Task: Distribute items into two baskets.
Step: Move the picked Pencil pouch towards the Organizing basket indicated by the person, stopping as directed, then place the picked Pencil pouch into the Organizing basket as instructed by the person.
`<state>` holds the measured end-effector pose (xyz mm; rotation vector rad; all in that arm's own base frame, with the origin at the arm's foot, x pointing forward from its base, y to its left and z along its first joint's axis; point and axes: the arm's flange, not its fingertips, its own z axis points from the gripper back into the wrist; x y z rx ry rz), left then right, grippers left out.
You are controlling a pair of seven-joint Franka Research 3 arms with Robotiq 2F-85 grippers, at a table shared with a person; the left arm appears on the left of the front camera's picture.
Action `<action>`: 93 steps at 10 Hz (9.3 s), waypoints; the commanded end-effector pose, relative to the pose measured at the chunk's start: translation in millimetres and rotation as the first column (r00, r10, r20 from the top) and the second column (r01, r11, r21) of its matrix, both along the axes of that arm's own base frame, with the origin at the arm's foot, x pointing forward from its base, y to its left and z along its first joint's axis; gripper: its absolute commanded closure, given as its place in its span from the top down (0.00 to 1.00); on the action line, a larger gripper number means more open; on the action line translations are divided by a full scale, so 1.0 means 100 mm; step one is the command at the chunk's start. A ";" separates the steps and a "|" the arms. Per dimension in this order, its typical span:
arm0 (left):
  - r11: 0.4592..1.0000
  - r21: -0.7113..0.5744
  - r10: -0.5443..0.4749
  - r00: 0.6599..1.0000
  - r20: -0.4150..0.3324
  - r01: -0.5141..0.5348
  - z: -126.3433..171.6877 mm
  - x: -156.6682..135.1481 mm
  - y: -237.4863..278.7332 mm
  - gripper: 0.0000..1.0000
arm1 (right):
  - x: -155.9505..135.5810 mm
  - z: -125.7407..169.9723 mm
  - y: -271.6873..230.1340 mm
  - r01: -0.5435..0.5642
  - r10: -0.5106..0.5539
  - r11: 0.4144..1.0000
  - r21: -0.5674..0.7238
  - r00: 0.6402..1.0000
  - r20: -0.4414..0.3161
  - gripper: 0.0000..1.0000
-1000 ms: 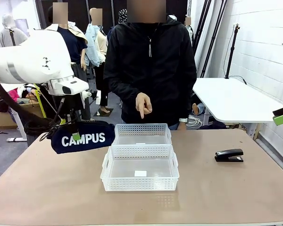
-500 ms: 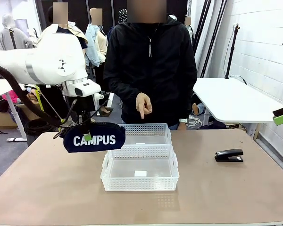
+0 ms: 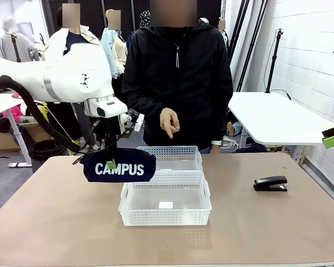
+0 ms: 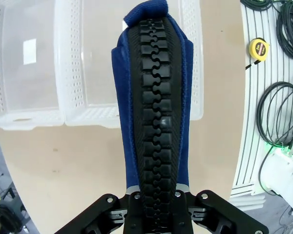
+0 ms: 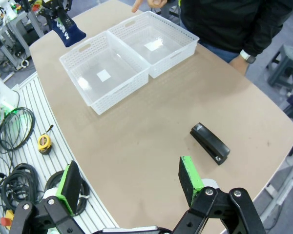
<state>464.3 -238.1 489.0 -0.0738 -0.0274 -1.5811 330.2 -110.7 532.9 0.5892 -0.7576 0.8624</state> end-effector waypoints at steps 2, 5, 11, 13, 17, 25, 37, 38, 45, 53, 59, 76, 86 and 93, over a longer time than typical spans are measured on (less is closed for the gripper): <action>0.997 -0.003 -0.075 0.996 -0.038 0.075 -0.08 0.01 -0.18 0.00 | 0.02 0.00 0.00 -0.009 0.009 1.000 0.020 1.000 0.014 1.00; 0.989 -0.008 -0.149 0.988 -0.047 0.149 -0.13 -0.17 -0.33 0.00 | 0.02 0.00 0.00 -0.009 0.009 1.000 0.020 1.000 0.014 1.00; 0.984 0.002 -0.179 0.983 -0.044 0.179 -0.09 -0.29 -0.43 0.00 | 0.02 0.00 0.00 -0.009 0.009 1.000 0.020 1.000 0.014 1.00; 0.984 0.002 -0.179 0.983 -0.044 0.179 -0.09 -0.29 -0.43 0.00 | 0.02 0.00 0.00 -0.009 0.009 1.000 0.020 1.000 0.014 1.00; 0.984 0.002 -0.179 0.983 -0.044 0.179 -0.09 -0.29 -0.43 0.00 | 0.02 0.00 0.00 -0.009 0.009 1.000 0.020 1.000 0.014 1.00; 0.984 0.002 -0.179 0.983 -0.044 0.179 -0.09 -0.29 -0.43 0.00 | 0.02 0.00 0.00 -0.009 0.009 1.000 0.020 1.000 0.014 1.00; 0.984 0.002 -0.179 0.983 -0.044 0.179 -0.09 -0.29 -0.43 0.00 | 0.02 0.00 0.00 -0.009 0.009 1.000 0.020 1.000 0.014 1.00; 0.984 0.002 -0.179 0.983 -0.044 0.179 -0.09 -0.29 -0.43 0.00 | 0.02 0.00 0.00 -0.009 0.009 1.000 0.020 1.000 0.014 1.00; 0.984 0.002 -0.179 0.983 -0.044 0.179 -0.09 -0.29 -0.43 0.00 | 0.02 0.00 0.00 -0.009 0.009 1.000 0.020 1.000 0.014 1.00; 0.984 0.002 -0.179 0.983 -0.044 0.179 -0.09 -0.29 -0.43 0.00 | 0.02 0.00 0.00 -0.009 0.009 1.000 0.020 1.000 0.014 1.00; 0.994 -0.003 -0.107 0.994 0.016 0.107 -0.04 0.06 -0.41 0.00 | 0.02 0.00 0.00 -0.009 0.009 1.000 0.020 1.000 0.014 1.00; 0.999 -0.006 -0.035 0.997 0.067 0.036 -0.30 2.07 -1.32 0.00 | 0.02 0.00 0.00 -0.009 0.009 1.000 0.020 1.000 0.014 1.00; 0.998 -0.006 -0.056 0.998 0.016 0.056 -1.17 2.38 -1.57 0.00 | 0.02 0.00 0.00 -0.009 0.009 1.000 0.020 1.000 0.014 1.00; 0.997 -0.016 -0.073 0.997 -0.019 0.073 -1.17 2.39 -1.53 0.69 | 0.02 0.00 0.00 -0.009 0.009 1.000 0.020 1.000 0.014 1.00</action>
